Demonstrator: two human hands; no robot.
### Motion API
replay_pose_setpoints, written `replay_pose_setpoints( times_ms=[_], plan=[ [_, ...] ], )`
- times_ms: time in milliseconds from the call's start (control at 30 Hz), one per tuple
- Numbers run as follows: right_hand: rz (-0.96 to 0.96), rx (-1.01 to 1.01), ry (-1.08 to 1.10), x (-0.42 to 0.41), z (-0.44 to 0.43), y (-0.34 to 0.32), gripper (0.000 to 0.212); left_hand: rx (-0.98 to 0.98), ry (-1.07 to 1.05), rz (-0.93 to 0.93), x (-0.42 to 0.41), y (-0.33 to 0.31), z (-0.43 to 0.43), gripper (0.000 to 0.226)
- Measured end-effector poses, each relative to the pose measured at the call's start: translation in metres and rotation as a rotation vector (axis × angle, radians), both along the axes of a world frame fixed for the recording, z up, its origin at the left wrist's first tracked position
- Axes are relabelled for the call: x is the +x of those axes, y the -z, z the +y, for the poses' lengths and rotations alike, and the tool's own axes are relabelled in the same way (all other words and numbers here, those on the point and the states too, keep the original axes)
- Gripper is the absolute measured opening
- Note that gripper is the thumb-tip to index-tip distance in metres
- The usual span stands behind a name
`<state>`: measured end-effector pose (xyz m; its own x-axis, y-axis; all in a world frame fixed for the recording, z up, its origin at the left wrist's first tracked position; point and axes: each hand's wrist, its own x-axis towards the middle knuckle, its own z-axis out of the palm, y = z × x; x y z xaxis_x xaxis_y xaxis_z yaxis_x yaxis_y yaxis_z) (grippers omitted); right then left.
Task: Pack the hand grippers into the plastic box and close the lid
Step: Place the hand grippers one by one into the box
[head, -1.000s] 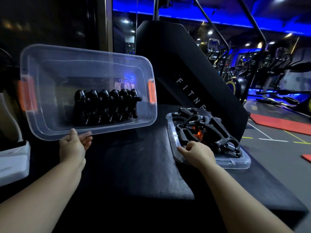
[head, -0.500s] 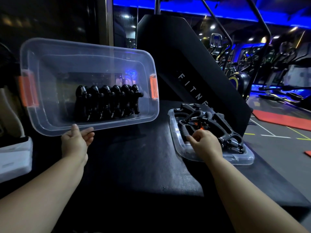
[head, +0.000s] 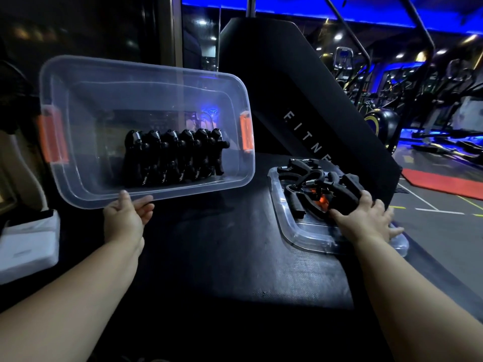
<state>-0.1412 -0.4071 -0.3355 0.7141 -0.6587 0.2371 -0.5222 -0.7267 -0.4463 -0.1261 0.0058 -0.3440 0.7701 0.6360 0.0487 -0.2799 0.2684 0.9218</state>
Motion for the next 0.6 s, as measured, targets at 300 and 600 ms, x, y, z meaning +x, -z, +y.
replay_pose_setpoints(
  times_ms=[300,600],
  plan=[
    [-0.031,-0.076,-0.008,-0.002,0.002,-0.002,0.084,-0.01,0.006,0.002,0.001,0.002,0.0,0.032],
    [-0.389,0.008,-0.258,-0.007,0.042,-0.007,0.081,-0.021,0.01,0.021,0.003,0.005,0.005,0.028]
  ],
)
